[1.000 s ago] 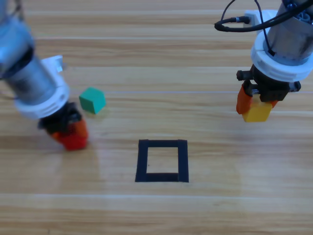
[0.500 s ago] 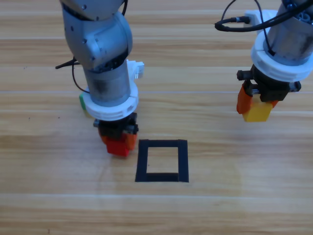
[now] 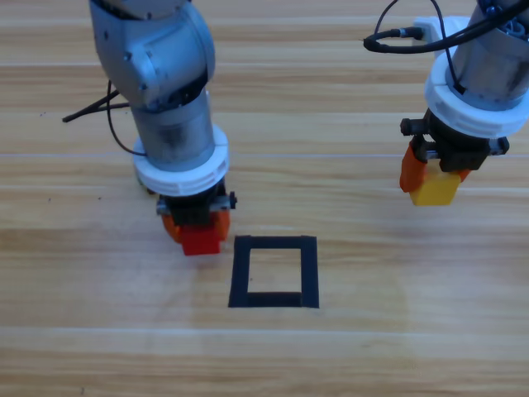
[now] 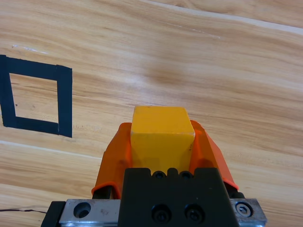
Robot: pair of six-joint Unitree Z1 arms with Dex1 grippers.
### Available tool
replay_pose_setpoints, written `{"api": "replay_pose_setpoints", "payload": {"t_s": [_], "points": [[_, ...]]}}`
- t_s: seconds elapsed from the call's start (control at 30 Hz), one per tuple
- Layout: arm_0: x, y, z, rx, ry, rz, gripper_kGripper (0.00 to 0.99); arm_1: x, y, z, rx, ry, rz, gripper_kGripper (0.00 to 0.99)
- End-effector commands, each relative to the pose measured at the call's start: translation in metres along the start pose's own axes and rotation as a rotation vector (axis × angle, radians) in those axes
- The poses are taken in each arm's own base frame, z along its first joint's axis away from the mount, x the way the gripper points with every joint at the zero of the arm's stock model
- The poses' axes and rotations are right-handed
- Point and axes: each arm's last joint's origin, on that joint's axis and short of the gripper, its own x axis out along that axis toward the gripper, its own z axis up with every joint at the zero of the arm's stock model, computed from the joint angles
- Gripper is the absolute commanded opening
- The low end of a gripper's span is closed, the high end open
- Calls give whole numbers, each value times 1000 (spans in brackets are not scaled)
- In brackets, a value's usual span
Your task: Stack the blocks in the rectangular block: red at the bottom, yellow in the middle, green on top
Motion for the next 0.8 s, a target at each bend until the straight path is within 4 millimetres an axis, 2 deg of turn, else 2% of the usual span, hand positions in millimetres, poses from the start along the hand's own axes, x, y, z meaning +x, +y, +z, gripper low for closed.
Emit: {"api": "replay_pose_setpoints", "payload": {"t_s": [0.03,0.43,0.8], "points": [[2,-22,-22,29,16,0,0,18,8,-4,-13,43,-37,0],[23,-65,-44,104,9,20,0,18,8,-4,-16,45,-34,0],[32,-74,-42,103,0,34,0,19,8,-4,-20,47,-34,0]]}}
